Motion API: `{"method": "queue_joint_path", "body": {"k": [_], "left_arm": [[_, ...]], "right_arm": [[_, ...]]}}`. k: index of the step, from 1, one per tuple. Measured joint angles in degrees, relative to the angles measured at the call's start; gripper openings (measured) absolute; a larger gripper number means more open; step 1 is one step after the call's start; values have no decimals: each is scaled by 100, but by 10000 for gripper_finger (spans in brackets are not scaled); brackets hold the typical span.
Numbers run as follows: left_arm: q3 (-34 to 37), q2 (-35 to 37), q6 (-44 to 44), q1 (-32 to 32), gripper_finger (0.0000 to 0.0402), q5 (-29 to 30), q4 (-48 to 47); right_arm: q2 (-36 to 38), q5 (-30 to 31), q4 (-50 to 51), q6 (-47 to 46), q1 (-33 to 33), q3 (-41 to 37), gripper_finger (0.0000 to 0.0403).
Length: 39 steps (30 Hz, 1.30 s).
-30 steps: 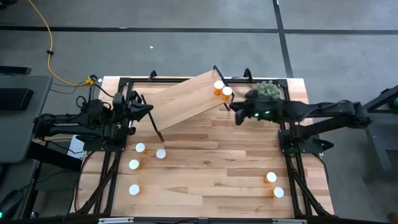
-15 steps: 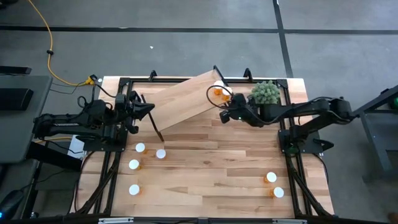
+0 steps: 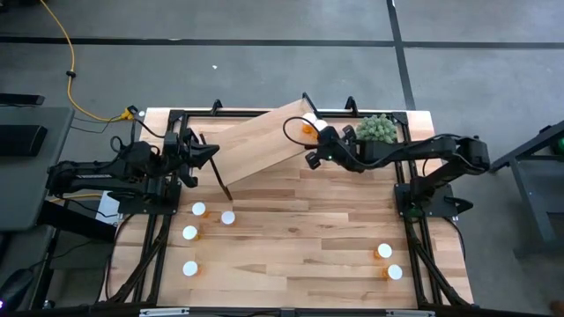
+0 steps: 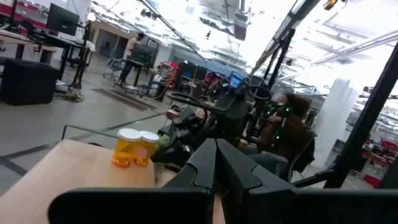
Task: Pick and place medicine bottles onto shelf by color
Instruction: Put the pill bottle on the shelf aligned with the pill bottle
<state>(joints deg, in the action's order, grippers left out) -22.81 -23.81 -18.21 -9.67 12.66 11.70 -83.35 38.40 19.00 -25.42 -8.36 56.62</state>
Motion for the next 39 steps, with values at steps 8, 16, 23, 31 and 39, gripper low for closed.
{"method": "queue_joint_path", "body": {"k": [8,16,23,31,39], "left_arm": [[0,0,-18,0,0,127,-25],[0,0,-25,0,0,127,-30],[0,0,-25,0,0,161,-30],[0,0,-99,0,0,171,-30],[0,0,-134,0,0,171,-30]], "right_arm": [[0,-45,-92,343,-224,-12,0],[1,-333,-420,636,-367,-18,0],[2,-337,-431,643,-441,-18,0],[2,-417,-619,643,-602,-22,0],[73,-859,-285,706,-592,50,0]]}}
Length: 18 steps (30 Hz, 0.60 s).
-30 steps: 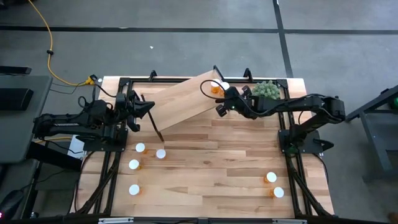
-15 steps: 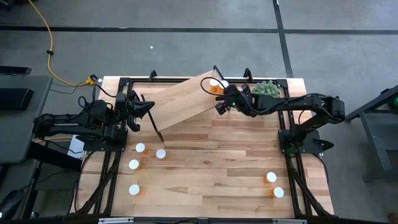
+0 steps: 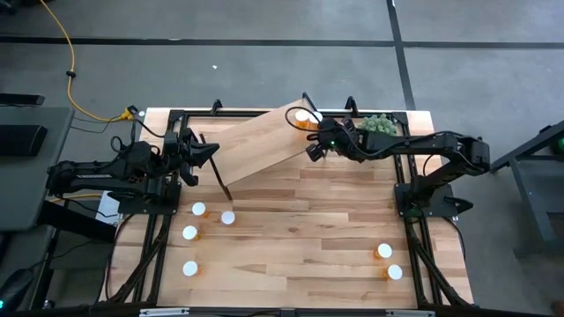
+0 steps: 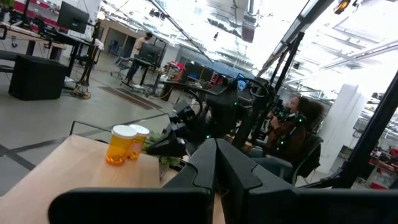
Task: Pick and place medicine bottles onto shelf by color
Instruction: Put the pill bottle on the shelf aligned with the pill bottle
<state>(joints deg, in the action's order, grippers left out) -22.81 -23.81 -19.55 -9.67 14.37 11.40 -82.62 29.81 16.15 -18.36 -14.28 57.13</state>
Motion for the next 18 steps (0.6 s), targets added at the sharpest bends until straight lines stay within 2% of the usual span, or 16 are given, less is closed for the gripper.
{"method": "queue_joint_path", "body": {"k": [4,8,14,18], "left_arm": [[0,-2,0,0,0,0,1],[0,-1,3,0,0,0,0],[0,0,11,0,0,22,0],[0,0,5,0,0,22,0]], "right_arm": [[33,-663,512,211,137,495,0],[-217,-1607,1128,424,238,1495,0],[-1355,-1657,2474,1132,-39,3586,0],[-2285,-1746,3522,1242,-237,4859,0]]}}
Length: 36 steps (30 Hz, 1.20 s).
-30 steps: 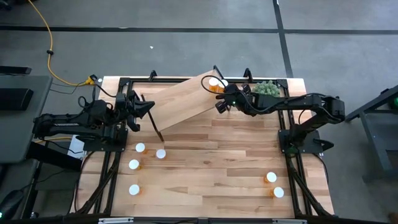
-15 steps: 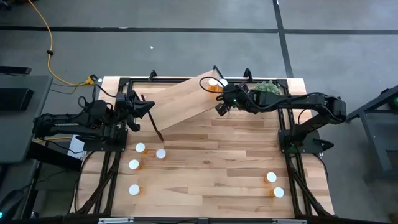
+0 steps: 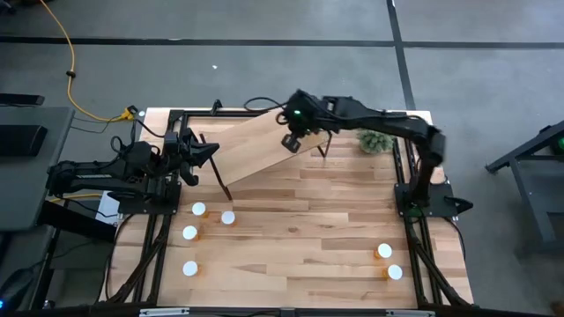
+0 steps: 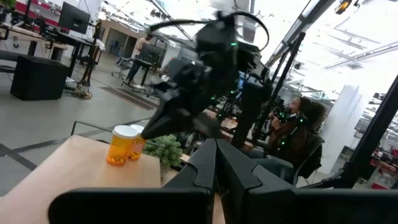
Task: Pick and place medicine bottles onto shelf by color
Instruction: Put the pill bottle on the shelf aligned with the pill bottle
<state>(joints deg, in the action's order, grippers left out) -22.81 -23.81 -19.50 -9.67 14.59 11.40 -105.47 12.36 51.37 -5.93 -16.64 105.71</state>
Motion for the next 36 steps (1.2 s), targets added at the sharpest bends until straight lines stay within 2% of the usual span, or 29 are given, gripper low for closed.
{"method": "queue_joint_path", "body": {"k": [4,10,21,36], "left_arm": [[0,0,-5,0,0,4,0],[0,0,-114,0,0,8,0],[0,0,-114,0,0,0,0],[0,0,-138,0,0,-2,0]], "right_arm": [[-788,99,858,-2,-152,948,0],[-1441,111,1581,0,-212,1630,0],[-1493,869,1841,2,-214,1689,0],[-1493,1491,1833,-116,-214,1689,0]]}}
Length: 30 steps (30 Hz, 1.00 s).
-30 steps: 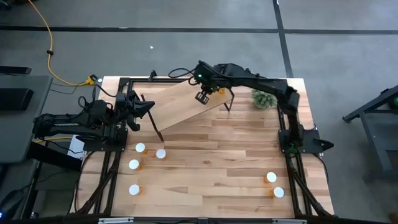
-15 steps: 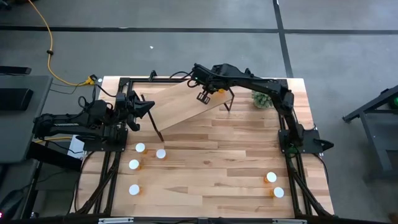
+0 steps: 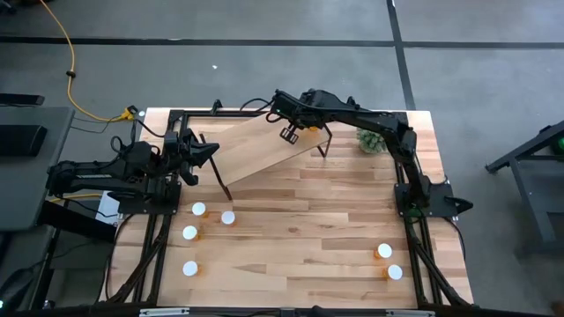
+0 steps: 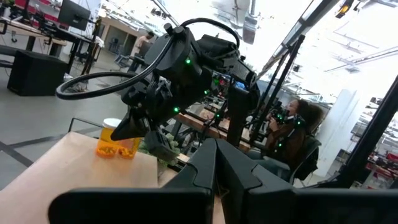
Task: Pick and place medicine bottles onto shelf by color
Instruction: Put the pill bottle on the shelf aligned with the pill bottle, then put the pill bottle on the shelf aligned with the other pill bottles
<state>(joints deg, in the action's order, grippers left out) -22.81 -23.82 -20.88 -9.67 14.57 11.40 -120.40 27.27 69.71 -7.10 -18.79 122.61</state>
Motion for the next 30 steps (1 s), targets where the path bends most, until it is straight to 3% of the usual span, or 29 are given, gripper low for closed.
{"method": "queue_joint_path", "body": {"k": [14,18,21,26,30], "left_arm": [[0,0,-11,0,0,-2,-2],[0,-2,-4,0,0,-2,-2],[0,0,0,2,0,-2,-2],[0,-2,0,2,0,-2,-4],[0,0,0,2,0,-4,-18]], "right_arm": [[0,170,-15,-39,-112,0,0],[138,135,-448,111,-117,-2,0],[397,-260,-1011,411,-111,0,0],[975,-1347,-1060,537,-20,-191,0],[1997,-1404,-1672,713,334,-1537,0]]}}
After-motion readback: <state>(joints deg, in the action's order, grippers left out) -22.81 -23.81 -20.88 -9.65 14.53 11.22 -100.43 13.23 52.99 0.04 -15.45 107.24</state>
